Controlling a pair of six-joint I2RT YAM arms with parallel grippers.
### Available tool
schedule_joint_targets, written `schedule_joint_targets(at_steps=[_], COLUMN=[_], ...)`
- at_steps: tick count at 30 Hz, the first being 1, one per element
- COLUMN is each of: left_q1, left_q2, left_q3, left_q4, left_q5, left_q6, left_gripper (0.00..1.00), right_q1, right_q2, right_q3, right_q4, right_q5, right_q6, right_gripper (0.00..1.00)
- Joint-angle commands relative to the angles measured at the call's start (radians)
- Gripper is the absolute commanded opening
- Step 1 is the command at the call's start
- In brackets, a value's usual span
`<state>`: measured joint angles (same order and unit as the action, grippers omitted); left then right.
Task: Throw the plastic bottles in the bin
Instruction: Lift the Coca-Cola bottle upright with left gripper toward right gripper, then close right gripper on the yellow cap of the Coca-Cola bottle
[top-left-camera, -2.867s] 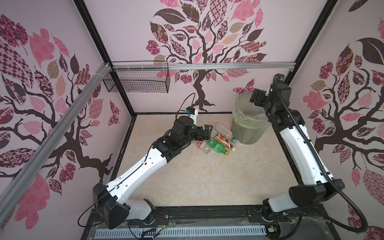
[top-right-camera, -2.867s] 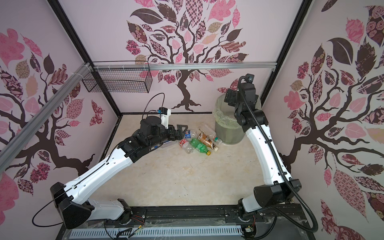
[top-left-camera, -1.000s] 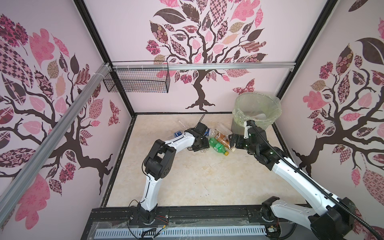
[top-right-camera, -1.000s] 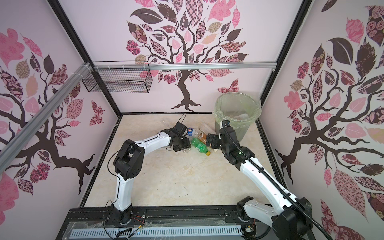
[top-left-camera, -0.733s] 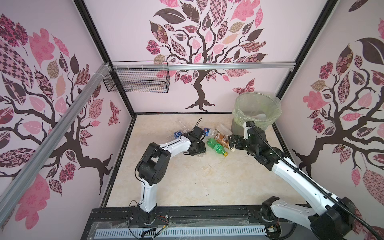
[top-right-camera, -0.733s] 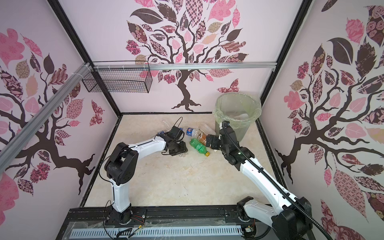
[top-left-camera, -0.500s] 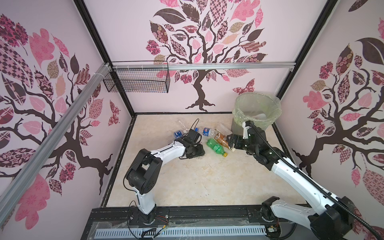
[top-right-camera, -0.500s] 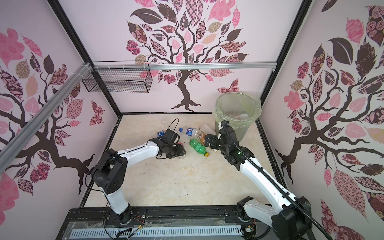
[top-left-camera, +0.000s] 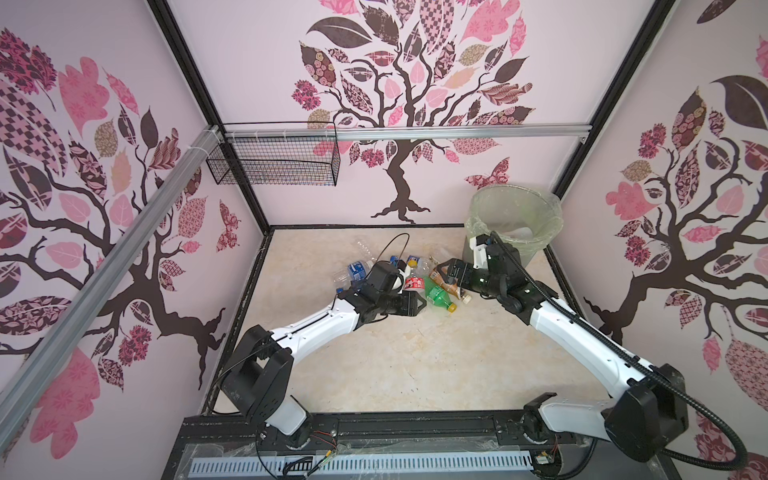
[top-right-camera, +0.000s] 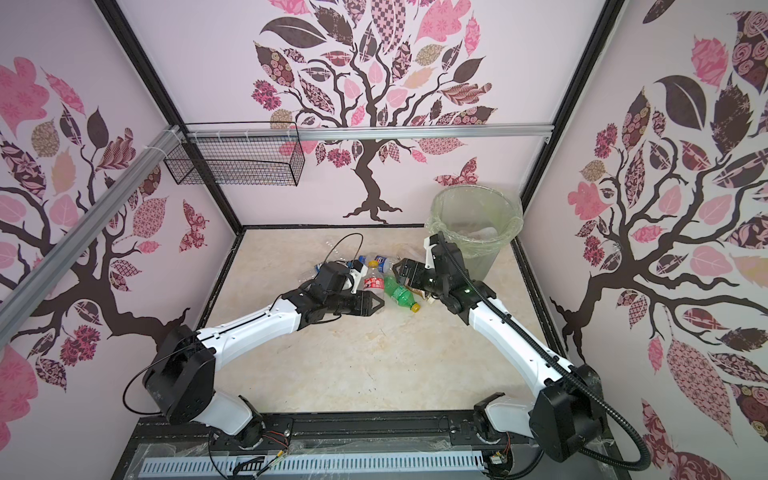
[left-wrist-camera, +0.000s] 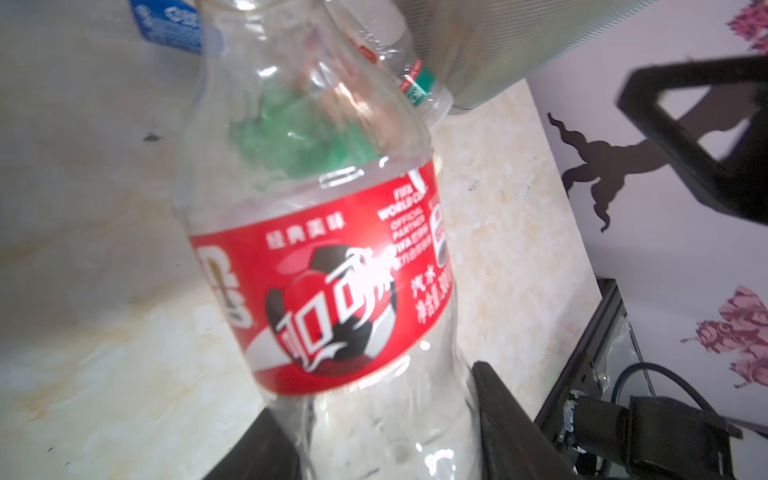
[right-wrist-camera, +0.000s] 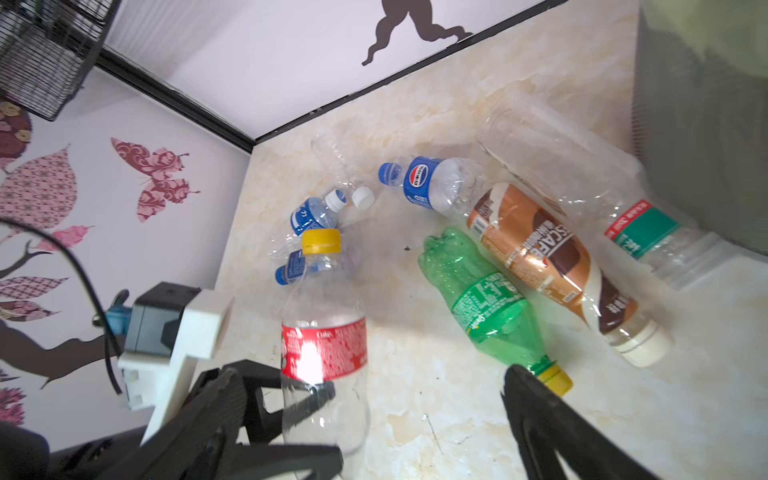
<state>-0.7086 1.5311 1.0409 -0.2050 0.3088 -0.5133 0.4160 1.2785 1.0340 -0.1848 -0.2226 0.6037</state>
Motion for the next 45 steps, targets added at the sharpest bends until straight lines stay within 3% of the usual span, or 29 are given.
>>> schedule_joint_targets(at_steps=[1, 11, 18, 24, 34, 39, 45], left_q1=[-0.035, -0.086, -0.124, -0.127, -0.126, -0.120, -0.099], left_q2=[-0.055, -0.089, -0.066, -0.061, -0.054, -0.060, -0.100], left_q3=[-0.048, -0.049, -0.027, -0.024, -0.022, -0.022, -0.021], left_q4=[0.070, 0.116, 0.108, 0.108, 0.102, 0.090, 0.080], left_q5=[0.007, 0.028, 0.011, 0.012, -0.004, -0.052, -0.087], left_q6=[0.070, 0.090, 0.103, 0.101, 0.105, 0.093, 0.067], left_gripper=[0.49, 0.49, 0.49, 0.49, 0.52, 0.60, 0.85], right_q1=[-0.006, -0.006, -0.006, -0.006, -0.007, -0.006, -0.006], right_q2=[0.035, 0.080, 0.118, 0.138, 0.138, 0.128, 0.112], right_q3=[0.049, 0.049, 0.067, 0.070, 0.068, 0.080, 0.122], right_q4=[0.038, 0.094, 0.110, 0.122, 0.114, 0.091, 0.023], right_q5=[-0.067, -0.139, -0.159, -0.153, -0.138, -0.104, -0.022], right_q6=[0.042, 0.078, 0.076, 0.073, 0.060, 0.038, -0.027], right_gripper=[0.99, 0.99, 0.90, 0.72, 0.33, 0.27, 0.25])
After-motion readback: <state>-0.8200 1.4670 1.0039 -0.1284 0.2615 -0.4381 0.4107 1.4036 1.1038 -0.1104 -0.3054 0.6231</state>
